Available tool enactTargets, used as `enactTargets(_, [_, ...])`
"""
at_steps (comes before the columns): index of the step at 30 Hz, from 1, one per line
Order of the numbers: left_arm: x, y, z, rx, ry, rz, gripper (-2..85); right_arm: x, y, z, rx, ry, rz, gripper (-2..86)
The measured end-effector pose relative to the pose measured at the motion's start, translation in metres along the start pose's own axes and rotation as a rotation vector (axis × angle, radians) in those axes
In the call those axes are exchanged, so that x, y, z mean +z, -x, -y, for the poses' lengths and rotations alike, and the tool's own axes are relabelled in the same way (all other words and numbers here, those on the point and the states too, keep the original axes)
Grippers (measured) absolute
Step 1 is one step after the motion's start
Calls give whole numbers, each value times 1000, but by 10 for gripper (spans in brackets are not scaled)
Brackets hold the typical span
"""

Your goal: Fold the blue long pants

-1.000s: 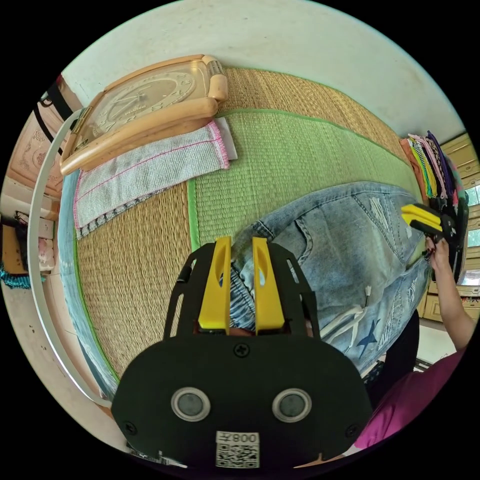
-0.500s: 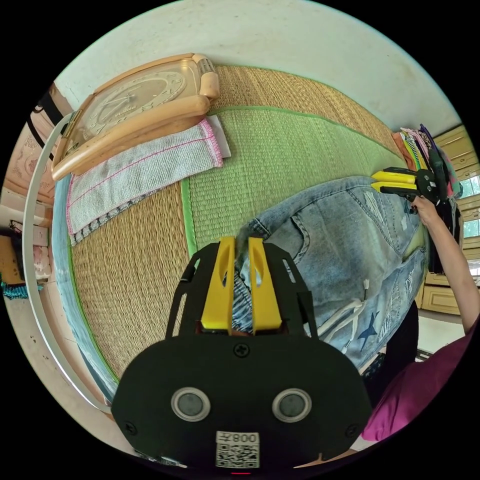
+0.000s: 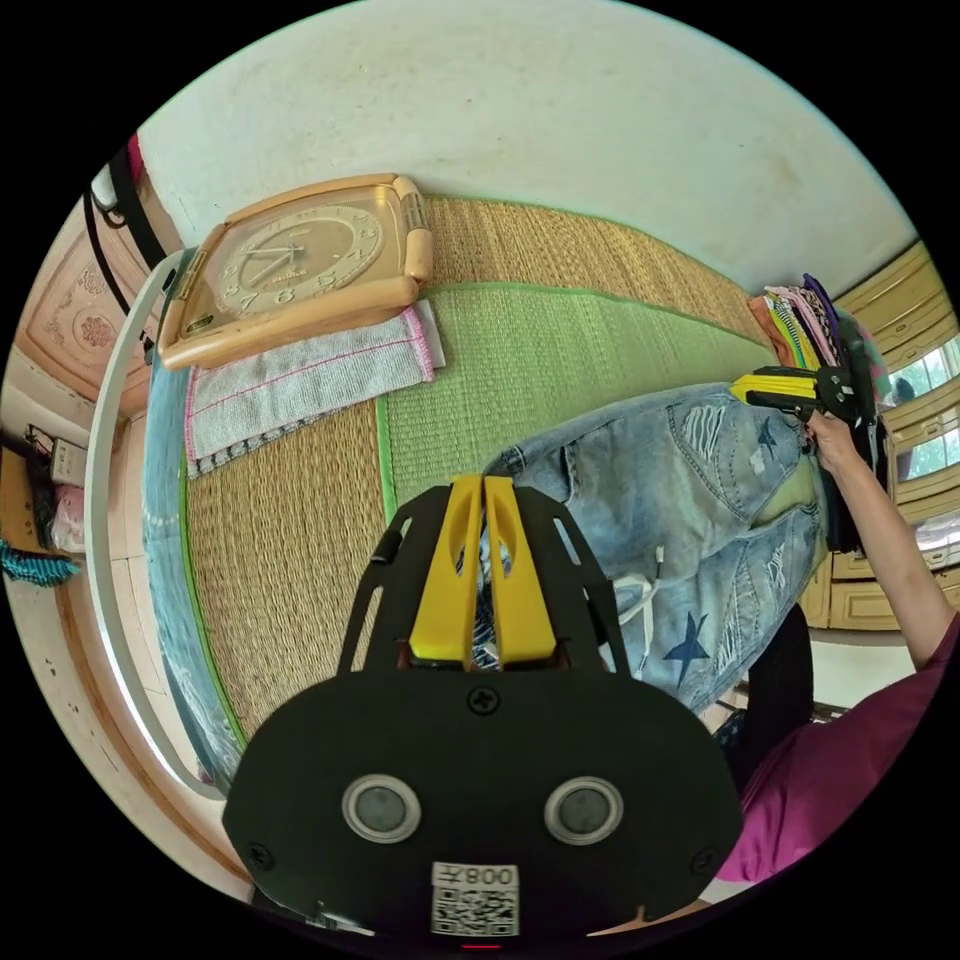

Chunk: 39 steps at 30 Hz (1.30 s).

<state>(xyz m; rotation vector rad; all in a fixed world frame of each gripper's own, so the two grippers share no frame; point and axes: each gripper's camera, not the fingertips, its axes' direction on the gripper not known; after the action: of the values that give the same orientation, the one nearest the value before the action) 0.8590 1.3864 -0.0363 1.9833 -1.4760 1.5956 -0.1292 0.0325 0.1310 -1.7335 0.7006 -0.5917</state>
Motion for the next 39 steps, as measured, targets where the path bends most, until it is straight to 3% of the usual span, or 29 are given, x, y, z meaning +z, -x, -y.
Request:
enactTargets(8, [-85,-32,-54,70,-41,-1,1,-66,57,-77,-22,-68,-16,4])
enactTargets(19, [-159,-72,-194,151,5,-32,1,-98,165,-193,-53,-104,40,4])
enactTargets(28, [-158,-97,-295,141,121,14,1,-54,246,-252,-71,-2,93,4])
enactTargets(39, [-157,-116,-353,84,184,66,2,-6,292,-276,-65,84,93,4])
